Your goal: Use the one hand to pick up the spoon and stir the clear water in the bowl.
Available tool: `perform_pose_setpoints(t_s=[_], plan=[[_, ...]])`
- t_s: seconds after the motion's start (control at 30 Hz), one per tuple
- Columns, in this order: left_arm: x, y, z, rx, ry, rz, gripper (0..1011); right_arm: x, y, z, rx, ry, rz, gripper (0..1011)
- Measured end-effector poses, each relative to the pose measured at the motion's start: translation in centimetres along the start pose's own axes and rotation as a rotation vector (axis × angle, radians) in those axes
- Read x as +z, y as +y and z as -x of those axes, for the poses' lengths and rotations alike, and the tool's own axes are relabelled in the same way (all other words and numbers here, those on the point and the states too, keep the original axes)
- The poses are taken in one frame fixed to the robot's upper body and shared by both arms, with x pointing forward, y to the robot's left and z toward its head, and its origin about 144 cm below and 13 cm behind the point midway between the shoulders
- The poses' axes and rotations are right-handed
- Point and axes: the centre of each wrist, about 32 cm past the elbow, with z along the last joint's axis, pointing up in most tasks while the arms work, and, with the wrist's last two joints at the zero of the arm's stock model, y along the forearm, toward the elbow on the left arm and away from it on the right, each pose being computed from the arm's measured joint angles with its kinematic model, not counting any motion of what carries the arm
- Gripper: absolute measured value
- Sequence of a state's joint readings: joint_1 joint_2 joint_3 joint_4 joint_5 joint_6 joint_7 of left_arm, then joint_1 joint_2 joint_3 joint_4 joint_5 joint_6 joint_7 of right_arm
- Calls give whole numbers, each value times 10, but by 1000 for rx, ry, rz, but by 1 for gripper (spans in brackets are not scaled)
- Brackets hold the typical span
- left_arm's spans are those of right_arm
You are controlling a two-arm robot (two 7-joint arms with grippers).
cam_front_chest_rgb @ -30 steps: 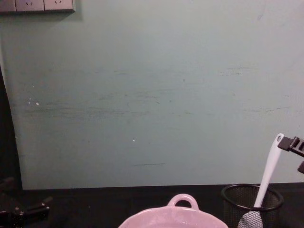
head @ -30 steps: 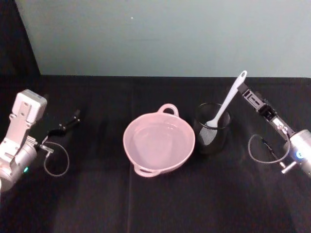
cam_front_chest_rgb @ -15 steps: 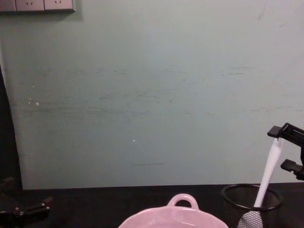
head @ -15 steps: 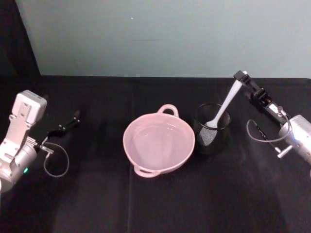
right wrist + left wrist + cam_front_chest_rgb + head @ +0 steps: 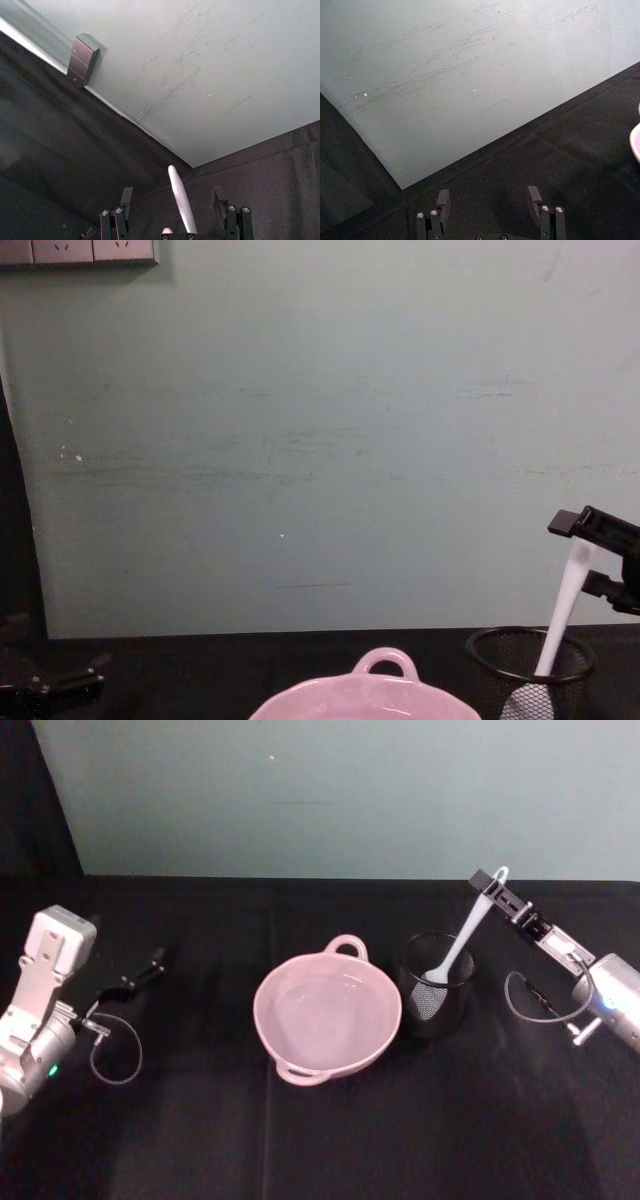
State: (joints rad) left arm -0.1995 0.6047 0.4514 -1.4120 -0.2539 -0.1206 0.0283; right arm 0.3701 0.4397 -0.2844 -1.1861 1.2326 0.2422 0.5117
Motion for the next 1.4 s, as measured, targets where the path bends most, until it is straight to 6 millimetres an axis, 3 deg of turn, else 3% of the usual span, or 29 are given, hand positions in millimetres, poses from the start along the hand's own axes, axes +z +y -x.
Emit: perform_pose_setpoints(t_s=[0.2,0.47,1.1,1.4], plan=[[0,0,0,0,0,0,1011,2,-1,-4,11,-30,4,980],[0,0,0,0,0,0,1011,8,-3,-8,35,-62,6,786],[0,0,0,0,0,0,1011,12,-1,-11,52,-53,13,166],[0,0,0,0,0,0,1011,21,-1,7,75,-148,13,123]])
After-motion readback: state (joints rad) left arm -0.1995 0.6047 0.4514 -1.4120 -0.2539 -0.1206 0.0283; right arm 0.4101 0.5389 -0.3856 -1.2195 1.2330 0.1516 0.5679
